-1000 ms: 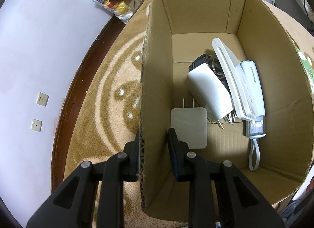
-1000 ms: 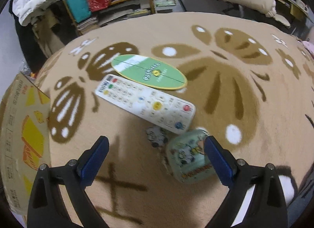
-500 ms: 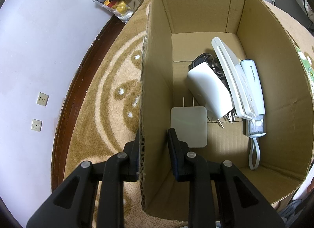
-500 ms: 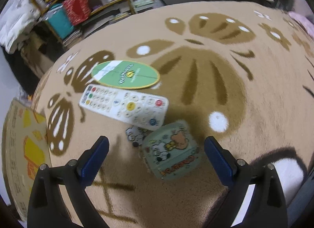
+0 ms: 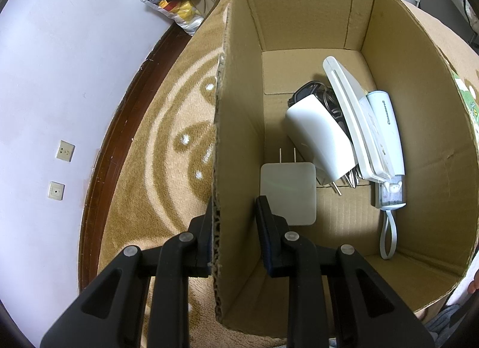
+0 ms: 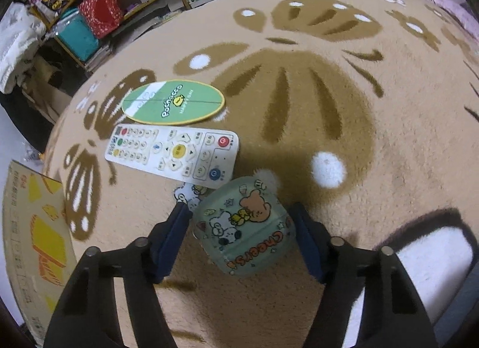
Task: Organize rigid objects
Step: 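Lift the cartoon-printed square box and carry it toward the cardboard box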
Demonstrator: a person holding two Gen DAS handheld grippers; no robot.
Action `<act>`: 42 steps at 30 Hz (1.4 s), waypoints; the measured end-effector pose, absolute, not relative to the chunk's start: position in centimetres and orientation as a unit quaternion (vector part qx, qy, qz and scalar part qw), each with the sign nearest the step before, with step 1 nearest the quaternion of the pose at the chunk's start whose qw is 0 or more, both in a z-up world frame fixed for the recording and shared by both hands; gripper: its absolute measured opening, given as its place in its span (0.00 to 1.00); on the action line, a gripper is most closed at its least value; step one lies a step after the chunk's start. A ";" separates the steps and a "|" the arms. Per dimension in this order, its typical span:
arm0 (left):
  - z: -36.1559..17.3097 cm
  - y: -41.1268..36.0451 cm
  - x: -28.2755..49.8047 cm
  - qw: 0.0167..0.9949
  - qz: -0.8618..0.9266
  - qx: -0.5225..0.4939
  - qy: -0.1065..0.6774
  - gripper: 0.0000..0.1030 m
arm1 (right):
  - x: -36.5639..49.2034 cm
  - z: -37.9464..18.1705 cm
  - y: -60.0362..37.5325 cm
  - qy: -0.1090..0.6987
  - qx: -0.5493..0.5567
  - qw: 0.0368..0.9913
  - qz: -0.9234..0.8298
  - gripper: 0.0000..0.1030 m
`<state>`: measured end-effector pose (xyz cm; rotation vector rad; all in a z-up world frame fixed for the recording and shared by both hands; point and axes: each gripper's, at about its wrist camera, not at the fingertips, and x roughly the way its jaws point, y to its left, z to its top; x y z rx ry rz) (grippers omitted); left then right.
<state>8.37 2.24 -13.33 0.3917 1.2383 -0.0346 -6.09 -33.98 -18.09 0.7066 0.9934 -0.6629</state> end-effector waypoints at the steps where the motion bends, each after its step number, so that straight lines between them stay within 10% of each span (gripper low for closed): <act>1: -13.3 2.2 8.4 0.796 -0.016 0.182 0.577 0.23 | -6.0 -18.1 -33.9 0.461 0.320 0.768 -0.308 0.65; 42: -13.5 2.4 8.4 0.793 -0.017 0.181 0.581 0.23 | -0.8 -6.2 -25.0 0.312 0.233 0.915 -0.104 0.63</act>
